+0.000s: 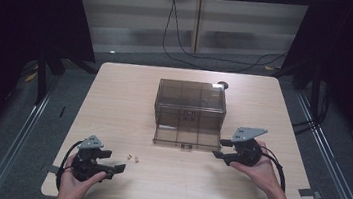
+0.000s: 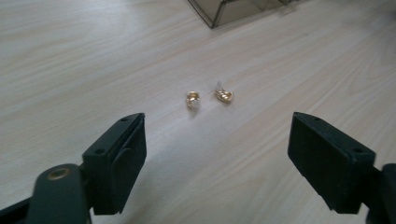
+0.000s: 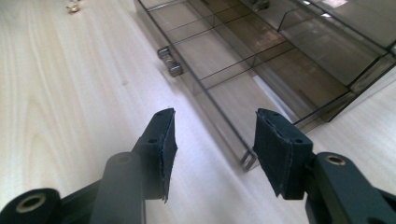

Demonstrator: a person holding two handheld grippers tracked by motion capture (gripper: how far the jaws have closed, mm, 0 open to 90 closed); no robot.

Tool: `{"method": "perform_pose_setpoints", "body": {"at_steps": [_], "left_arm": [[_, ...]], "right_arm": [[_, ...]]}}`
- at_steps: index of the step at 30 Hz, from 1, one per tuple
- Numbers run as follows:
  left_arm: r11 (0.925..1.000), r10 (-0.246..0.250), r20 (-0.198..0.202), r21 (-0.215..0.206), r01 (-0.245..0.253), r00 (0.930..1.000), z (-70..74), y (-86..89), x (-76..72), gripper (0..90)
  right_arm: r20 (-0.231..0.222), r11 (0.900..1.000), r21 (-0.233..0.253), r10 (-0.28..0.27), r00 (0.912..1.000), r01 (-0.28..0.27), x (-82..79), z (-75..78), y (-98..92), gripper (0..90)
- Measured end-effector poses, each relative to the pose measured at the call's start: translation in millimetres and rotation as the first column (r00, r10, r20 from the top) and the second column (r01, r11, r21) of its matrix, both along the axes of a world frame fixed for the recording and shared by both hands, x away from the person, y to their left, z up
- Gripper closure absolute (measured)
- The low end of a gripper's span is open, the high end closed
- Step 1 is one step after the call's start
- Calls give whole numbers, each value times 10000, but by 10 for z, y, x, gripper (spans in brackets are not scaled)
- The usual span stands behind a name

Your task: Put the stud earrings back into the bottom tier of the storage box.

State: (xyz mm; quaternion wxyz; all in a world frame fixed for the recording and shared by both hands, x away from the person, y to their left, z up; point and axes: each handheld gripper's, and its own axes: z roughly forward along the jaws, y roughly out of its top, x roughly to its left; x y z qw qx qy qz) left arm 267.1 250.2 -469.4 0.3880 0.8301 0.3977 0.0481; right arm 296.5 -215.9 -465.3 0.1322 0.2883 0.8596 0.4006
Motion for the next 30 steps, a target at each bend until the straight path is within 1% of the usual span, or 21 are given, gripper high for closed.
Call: {"method": "perform_pose_setpoints", "body": {"at_steps": [1, 2, 3, 4, 5, 6, 11, 13, 14, 15, 16, 17, 18, 19, 21, 22, 23, 24, 25, 29, 30], "left_arm": [[10000, -21, -207, 2, 21, 9998, 12, -5, 4, 235], [10000, -46, -269, -56, 45, 9996, 20, -8, 7, 264], [10000, 26, -381, 24, -25, 9993, 30, -11, 22, 283], [10000, 2, -457, 53, 1, 9990, 37, -8, 35, 280], [9999, -158, -621, -13, 158, 9979, 45, -6, 52, 294], [9997, -235, -705, 65, 241, 9972, 52, -10, 65, 310], [9983, -358, -709, 428, 389, 9968, 72, -32, 107, 369], [9994, -177, -729, 288, 198, 9972, 74, -24, 127, 432], [9993, -178, -690, 320, 200, 9975, 84, -24, 132, 448], [9983, -266, -646, 496, 299, 9976, 93, -17, 147, 487], [9982, -191, -642, 550, 227, 9978, 93, -24, 155, 493], [9964, -364, -646, 738, 411, 9973, 103, -18, 170, 514], [9961, -314, -673, 806, 368, 9972, 96, -29, 183, 554], [9936, -416, -775, 1018, 494, 9961, 96, -26, 206, 554], [9914, -494, -847, 1164, 592, 9952, 72, -38, 244, 584], [9915, -390, -782, 1212, 483, 9962, 58, -49, 260, 591], [9912, -545, -935, 1154, 652, 9941, 53, -51, 282, 609], [9883, -686, -987, 1293, 811, 9927, 51, -58, 304, 621], [9881, -594, -954, 1360, 721, 9937, 47, -75, 309, 629], [9814, -863, -1061, 1618, 1029, 9906, 83, -146, 379, 655], [9813, -885, -1047, 1615, 1047, 9906, 89, -167, 393, 655]], "right_arm": [[-47, 10000, 76, 46, 10000, -45, -25, -6, -6, 470], [-70, 9998, 136, 114, 9999, -113, -47, -7, -13, 470], [-21, 9997, 145, 171, 9999, -171, -70, -6, -18, 470], [34, 9998, 148, 144, 9999, -145, -102, 1, -22, 470], [72, 9997, 167, 151, 9999, -152, -117, 3, -26, 470], [43, 9997, 203, 145, 9999, -146, -141, 7, -32, 470], [20, 9997, 174, 166, 9999, -166, -272, -16, -46, 470], [-73, 9994, 347, 69, 9999, -66, -330, -53, -74, 470], [-152, 9991, 421, 4, 9999, 3, -356, -76, -90, 470], [-158, 9994, 343, -48, 9999, 54, -380, -94, -103, 467], [-161, 9994, 323, -140, 9998, 145, -400, -109, -112, 468], [-177, 9993, 326, -168, 9997, 174, -410, -117, -122, 468], [-191, 9992, 363, -181, 9997, 188, -428, -128, -133, 467], [-179, 9992, 291, -251, 9995, 256, -445, -131, -142, 466], [-186, 9988, 335, -355, 9992, 361, -479, -132, -166, 466], [-217, 9986, 379, -349, 9992, 357, -497, -134, -177, 466], [-208, 9985, 385, -381, 9991, 389, -513, -139, -182, 466], [-222, 9987, 373, -336, 9992, 344, -529, -149, -187, 467], [-200, 9989, 303, -361, 9991, 367, -543, -158, -190, 467], [-253, 9991, 274, -330, 9991, 336, -542, -191, -189, 467], [-278, 9991, 287, -316, 9991, 324, -540, -197, -185, 467]]}}
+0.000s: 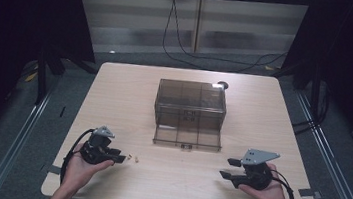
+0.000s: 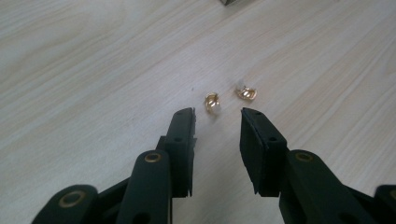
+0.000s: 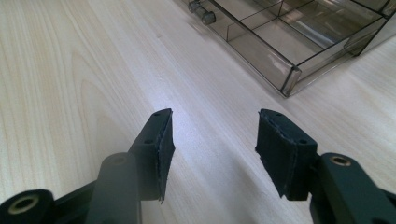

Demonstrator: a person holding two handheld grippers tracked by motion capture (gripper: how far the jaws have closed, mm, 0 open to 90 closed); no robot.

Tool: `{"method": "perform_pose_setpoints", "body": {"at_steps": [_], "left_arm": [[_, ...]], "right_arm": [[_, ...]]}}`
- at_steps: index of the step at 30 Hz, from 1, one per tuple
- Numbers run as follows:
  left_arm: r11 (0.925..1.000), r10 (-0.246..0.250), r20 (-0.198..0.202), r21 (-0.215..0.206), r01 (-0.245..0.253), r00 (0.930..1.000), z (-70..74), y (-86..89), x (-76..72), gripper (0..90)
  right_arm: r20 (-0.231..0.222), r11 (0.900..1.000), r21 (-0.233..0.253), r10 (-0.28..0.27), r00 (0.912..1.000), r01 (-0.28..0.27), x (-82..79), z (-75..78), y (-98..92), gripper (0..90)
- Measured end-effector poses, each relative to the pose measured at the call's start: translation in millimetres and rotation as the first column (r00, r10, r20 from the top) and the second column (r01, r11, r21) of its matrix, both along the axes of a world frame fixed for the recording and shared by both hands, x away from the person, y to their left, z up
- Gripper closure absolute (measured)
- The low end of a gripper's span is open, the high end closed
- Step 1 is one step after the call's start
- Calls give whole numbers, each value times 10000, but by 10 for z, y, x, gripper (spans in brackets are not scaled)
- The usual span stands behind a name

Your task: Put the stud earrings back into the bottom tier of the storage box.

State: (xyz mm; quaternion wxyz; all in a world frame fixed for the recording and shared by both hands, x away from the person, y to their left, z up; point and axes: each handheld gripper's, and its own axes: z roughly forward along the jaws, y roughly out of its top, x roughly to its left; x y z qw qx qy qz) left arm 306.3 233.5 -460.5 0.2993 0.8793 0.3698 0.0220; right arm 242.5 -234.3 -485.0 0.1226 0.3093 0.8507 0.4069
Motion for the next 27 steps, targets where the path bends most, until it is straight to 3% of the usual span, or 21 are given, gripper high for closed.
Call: {"method": "perform_pose_setpoints", "body": {"at_steps": [15, 27], "left_arm": [[9953, -757, -598, 556, 791, 9953, -54, -106, 139, 665], [9905, -886, -878, 974, 970, 9922, -90, -207, 195, 692]], "right_arm": [[-71, 9997, -219, 101, 9999, -103, 17, -37, 47, 455], [-121, 9996, -216, 176, 9998, -179, 21, -42, 42, 448]]}}
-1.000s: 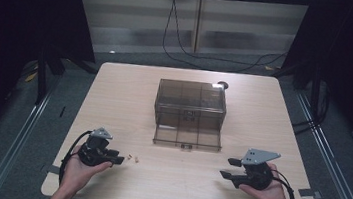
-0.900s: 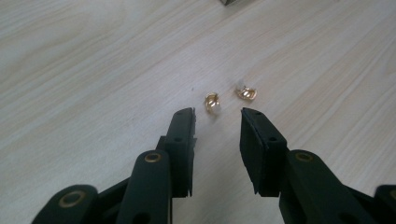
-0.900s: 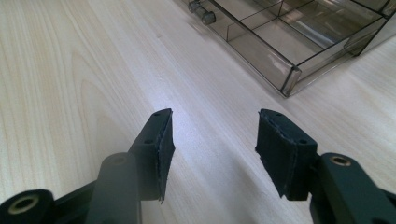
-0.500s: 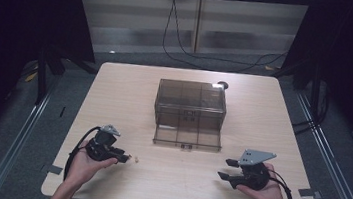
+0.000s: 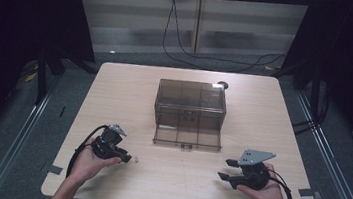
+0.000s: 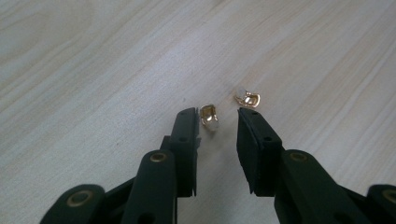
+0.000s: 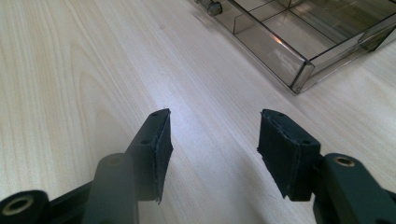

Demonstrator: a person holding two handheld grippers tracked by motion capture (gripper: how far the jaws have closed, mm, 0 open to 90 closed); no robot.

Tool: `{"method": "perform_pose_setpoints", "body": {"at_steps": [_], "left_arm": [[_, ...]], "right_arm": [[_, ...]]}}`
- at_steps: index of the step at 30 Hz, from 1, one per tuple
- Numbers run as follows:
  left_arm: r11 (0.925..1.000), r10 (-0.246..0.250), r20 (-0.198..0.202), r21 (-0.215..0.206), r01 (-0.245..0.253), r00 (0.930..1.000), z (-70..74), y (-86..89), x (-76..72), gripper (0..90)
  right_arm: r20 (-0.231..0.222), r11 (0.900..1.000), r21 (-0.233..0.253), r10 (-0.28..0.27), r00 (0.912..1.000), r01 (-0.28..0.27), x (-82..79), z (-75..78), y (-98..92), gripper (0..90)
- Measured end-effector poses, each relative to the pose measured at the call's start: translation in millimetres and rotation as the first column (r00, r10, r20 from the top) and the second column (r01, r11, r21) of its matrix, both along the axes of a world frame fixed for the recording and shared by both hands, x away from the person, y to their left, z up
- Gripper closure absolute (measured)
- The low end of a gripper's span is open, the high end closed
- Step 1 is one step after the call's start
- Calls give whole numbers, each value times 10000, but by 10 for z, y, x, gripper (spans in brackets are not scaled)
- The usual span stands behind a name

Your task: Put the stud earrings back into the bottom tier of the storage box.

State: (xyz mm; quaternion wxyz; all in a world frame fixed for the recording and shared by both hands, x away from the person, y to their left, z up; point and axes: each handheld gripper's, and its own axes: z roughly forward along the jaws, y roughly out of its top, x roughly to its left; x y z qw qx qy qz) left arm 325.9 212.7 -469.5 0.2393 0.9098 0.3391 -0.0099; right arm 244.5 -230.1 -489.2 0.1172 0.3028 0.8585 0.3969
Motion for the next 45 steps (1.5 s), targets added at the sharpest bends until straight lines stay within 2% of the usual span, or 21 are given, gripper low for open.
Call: {"method": "perform_pose_setpoints", "body": {"at_steps": [7, 15, 29, 33, 39, 45], "left_arm": [[9993, -46, -94, 370, 50, 9999, -37, -17, 10, 748], [9993, -70, -171, 357, 76, 9998, -44, -3, 35, 846], [9996, 56, -180, 271, -51, 9998, -23, 25, 46, 863], [9998, 159, -155, 91, -158, 9998, -7, 36, 44, 864], [10000, 47, -229, 72, -46, 9997, 7, 36, 49, 865], [9999, -115, -8, 26, 115, 9999, 99, -9, 44, 866]], "right_arm": [[26, 9999, -37, 103, 9999, -103, -3, -1, 5, 460], [11, 9999, -83, 74, 10000, -73, -6, -2, 13, 459], [25, 9998, -142, 100, 9999, -99, -8, -6, 20, 461], [22, 9998, -145, 110, 9999, -109, -5, -8, 22, 462], [14, 9998, -179, 101, 9999, -101, -8, -7, 26, 457], [19, 9998, -167, 102, 9999, -102, -7, -5, 26, 456]]}}
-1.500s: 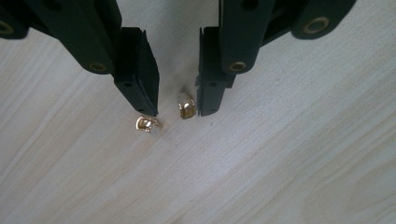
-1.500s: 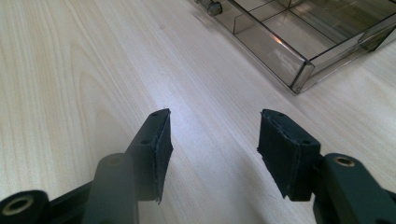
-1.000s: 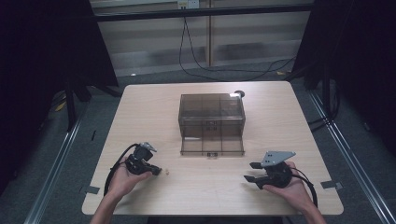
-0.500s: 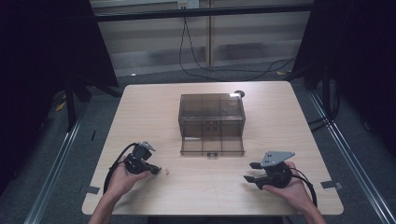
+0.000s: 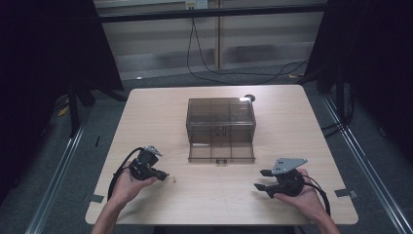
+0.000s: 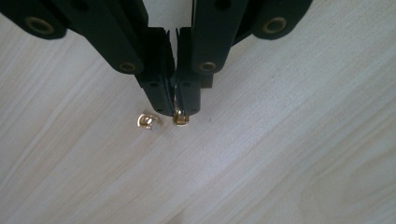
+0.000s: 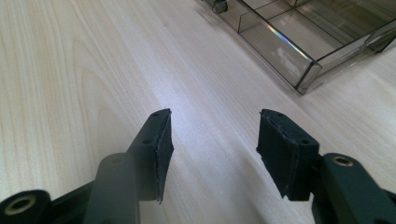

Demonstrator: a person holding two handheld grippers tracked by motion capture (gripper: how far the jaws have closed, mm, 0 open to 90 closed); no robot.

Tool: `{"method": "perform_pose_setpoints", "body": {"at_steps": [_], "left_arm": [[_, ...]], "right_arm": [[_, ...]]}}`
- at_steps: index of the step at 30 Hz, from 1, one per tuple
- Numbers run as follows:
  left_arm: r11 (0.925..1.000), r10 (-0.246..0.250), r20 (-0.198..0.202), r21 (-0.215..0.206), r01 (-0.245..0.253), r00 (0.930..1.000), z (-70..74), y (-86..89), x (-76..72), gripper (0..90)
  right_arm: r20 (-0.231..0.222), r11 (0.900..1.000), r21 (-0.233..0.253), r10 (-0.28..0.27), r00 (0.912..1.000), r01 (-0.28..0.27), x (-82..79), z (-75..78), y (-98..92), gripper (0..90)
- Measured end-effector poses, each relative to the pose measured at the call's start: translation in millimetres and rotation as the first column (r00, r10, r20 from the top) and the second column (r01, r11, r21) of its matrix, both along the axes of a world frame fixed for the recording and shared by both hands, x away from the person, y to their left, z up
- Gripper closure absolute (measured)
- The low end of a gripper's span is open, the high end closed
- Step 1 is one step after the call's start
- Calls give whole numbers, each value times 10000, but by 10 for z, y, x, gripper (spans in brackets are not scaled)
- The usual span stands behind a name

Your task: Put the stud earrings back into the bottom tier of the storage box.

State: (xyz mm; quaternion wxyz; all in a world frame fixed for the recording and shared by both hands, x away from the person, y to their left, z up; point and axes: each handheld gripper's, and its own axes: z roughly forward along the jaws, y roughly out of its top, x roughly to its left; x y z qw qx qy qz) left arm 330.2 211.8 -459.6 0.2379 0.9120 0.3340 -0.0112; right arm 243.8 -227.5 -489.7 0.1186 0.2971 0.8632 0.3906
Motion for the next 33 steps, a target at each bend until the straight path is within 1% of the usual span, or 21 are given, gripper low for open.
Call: {"method": "perform_pose_setpoints", "body": {"at_steps": [2, 5, 8, 9, 11, 12, 16, 17, 19, 20, 21, 23, 25, 26, 31, 32, 33], "left_arm": [[9999, 9, 68, -111, -9, 10000, 15, -16, 1, 866], [10000, 15, -6, -80, -15, 10000, 13, -26, -4, 867], [9998, -80, -62, -193, 78, 9999, 19, -27, 3, 867], [9998, -30, -48, -206, 29, 10000, 30, -27, 6, 867], [9996, -203, -36, -171, 202, 9998, 48, -37, 20, 868], [9997, -117, -29, -216, 116, 9999, 55, -47, 17, 868], [9994, -266, 65, -218, 268, 9996, 123, -90, 35, 869], [9992, -147, 61, -369, 149, 9999, 128, -107, 36, 869], [9993, -215, 69, -306, 217, 9997, 142, -130, 51, 871], [9992, -329, 36, -218, 330, 9995, 151, -135, 61, 872], [9990, -299, 26, -324, 299, 9996, 152, -158, 62, 871], [9989, -373, 9, -278, 373, 9993, 169, -190, 80, 873], [9982, -440, 50, -403, 442, 9990, 191, -223, 102, 873], [9977, -507, 1, -446, 507, 9987, 205, -245, 112, 873], [9966, -755, 6, -336, 755, 9971, 241, -355, 141, 873], [9959, -837, 4, -353, 837, 9965, 248, -377, 153, 873], [9960, -787, -16, -414, 786, 9969, 247, -394, 154, 873]], "right_arm": [[32, 10000, 6, 22, 10000, -22, 1, 2, -4, 455], [-7, 10000, 14, 27, 10000, -27, 0, 0, -6, 453], [-31, 10000, -1, 54, 10000, -54, -1, -2, -1, 450], [-29, 10000, 0, 68, 10000, -68, 1, -3, -1, 450], [-50, 10000, 29, 75, 10000, -75, 6, -8, 2, 448], [-53, 10000, 45, 77, 10000, -77, 8, -8, 2, 447], [-48, 10000, 32, 32, 10000, -32, 7, -6, -1, 437], [-54, 10000, 22, 39, 10000, -39, 7, -6, -1, 433], [-64, 10000, -2, 80, 9999, -80, 6, -6, -1, 432], [-77, 10000, 5, 88, 9999, -87, 5, -7, 1, 431], [-76, 10000, 7, 89, 9999, -89, 4, -7, 1, 430], [-78, 9999, 11, 101, 9999, -101, 6, -6, -2, 425], [-80, 9999, 11, 110, 9999, -110, 6, -6, -2, 420], [-79, 9999, 7, 109, 9999, -109, 7, -7, -1, 418], [-82, 9999, 18, 108, 9999, -108, 7, -8, -2, 412], [-87, 9999, 19, 102, 9999, -102, 7, -7, -1, 412], [-90, 9999, 21, 109, 9999, -109, 6, -8, 0, 412]]}}
